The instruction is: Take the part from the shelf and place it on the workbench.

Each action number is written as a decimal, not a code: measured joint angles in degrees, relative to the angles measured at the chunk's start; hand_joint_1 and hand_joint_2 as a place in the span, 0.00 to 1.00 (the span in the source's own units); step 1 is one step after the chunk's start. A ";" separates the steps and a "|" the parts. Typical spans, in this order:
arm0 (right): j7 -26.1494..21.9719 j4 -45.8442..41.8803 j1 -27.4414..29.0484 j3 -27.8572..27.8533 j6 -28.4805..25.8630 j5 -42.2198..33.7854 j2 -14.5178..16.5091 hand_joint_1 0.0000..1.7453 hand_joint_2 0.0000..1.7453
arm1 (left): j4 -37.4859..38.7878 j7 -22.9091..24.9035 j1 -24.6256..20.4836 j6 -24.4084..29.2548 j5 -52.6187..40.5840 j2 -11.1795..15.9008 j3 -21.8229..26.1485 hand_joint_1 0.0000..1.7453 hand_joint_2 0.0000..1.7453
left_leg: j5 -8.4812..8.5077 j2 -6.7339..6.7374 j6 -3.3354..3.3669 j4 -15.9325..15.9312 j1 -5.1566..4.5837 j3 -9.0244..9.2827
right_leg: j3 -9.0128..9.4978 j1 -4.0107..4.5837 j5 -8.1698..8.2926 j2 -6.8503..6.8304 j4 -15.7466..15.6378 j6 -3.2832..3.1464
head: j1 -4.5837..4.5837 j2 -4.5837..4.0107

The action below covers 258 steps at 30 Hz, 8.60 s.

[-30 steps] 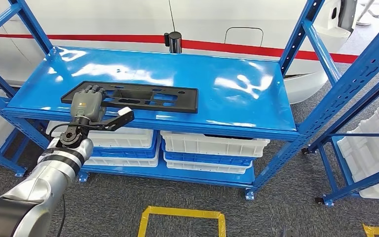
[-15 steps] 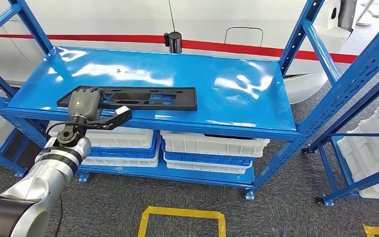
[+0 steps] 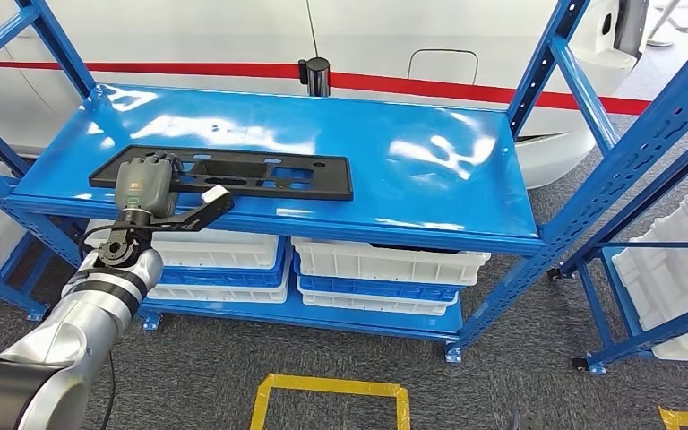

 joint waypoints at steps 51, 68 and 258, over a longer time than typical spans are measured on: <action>-0.16 0.04 -1.71 -0.04 -0.35 -1.13 1.09 0.00 0.00 | -20.16 -11.19 6.80 4.12 -1.31 -3.32 13.53 1.00 1.00 | -2.34 0.46 -2.30 3.95 1.26 -0.12 | -9.09 -0.85 6.73 0.33 1.95 -0.70 | -0.16 0.01; -0.20 0.07 -2.37 -0.04 -0.56 -1.55 0.94 0.00 0.00 | -22.38 -14.11 8.25 4.14 -0.29 -4.47 15.24 1.00 1.00 | 5.31 0.57 0.45 0.08 0.10 -6.12 | -3.66 0.73 1.31 0.04 1.74 0.14 | 0.37 0.00; -8.89 -0.17 -0.85 -0.77 -0.07 -5.97 -0.16 0.00 0.00 | -39.26 -31.71 15.37 4.12 1.39 -13.13 26.94 1.00 1.00 | -5.48 1.91 -2.85 8.49 2.05 -4.41 | -9.45 -0.98 6.75 0.59 1.44 -1.30 | -0.13 0.02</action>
